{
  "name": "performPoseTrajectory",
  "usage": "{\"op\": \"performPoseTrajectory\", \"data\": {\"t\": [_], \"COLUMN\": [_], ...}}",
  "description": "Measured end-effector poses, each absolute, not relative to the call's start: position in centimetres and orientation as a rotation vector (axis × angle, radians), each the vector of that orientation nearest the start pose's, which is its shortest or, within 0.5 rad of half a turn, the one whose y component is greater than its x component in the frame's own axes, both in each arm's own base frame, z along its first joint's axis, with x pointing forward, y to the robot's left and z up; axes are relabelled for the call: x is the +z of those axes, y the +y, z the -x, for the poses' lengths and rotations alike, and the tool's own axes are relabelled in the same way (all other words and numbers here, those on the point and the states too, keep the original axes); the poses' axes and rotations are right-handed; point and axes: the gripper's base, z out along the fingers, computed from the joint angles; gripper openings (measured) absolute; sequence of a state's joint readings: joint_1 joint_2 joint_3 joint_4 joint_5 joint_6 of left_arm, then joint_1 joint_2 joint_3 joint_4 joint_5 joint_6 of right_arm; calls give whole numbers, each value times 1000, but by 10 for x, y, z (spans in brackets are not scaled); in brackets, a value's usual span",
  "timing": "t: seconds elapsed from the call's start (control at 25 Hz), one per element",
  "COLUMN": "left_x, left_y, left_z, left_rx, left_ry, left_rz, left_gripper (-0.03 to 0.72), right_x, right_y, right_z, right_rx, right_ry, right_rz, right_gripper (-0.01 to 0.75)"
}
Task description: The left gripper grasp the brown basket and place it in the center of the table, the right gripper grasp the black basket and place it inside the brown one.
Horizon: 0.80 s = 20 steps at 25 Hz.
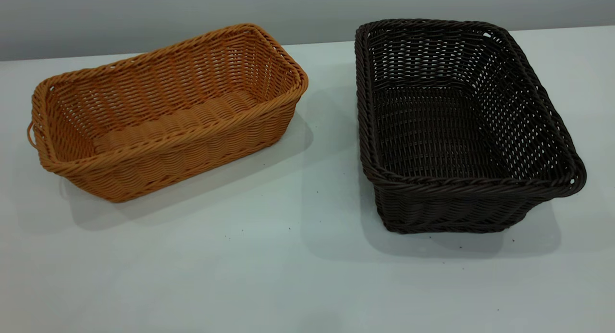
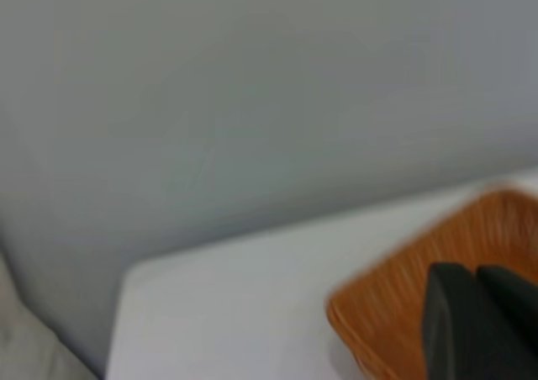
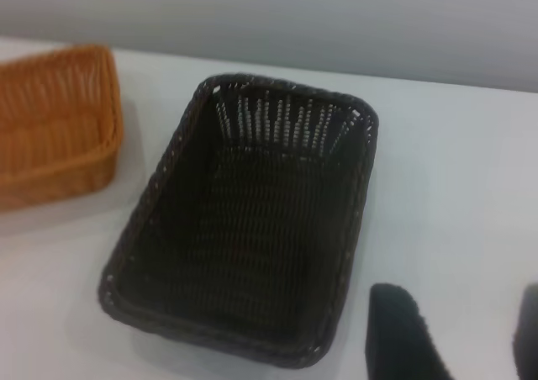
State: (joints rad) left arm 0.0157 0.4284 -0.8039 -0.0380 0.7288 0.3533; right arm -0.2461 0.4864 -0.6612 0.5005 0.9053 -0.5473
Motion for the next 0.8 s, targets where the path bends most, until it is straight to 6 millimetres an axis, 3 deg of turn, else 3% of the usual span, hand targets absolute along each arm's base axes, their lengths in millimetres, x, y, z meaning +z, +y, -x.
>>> {"op": "performPoseTrajectory", "data": {"t": [0.16,0.36,0.56,0.8], "left_x": [373,352,327,291], "left_y": [-13,-26,-38,-56], "left_z": [-95,-136,-172,-204], "left_rx": [149,137,152,182], "left_ry": [1900,2009,2112,2232], "left_rz": [-503,-743,-891,-1079], "left_gripper": [253,427,468,470], "right_x": [325,312,309,312], "right_y": [12,18,27,30], "right_z": [-109,-137,-155,-163], "right_rx": [219,568,919,1116], "right_ry": [2144,2253,2260,2191], "right_rz": [198,-2,-213,-372], "right_gripper": [309,309,309,309]}}
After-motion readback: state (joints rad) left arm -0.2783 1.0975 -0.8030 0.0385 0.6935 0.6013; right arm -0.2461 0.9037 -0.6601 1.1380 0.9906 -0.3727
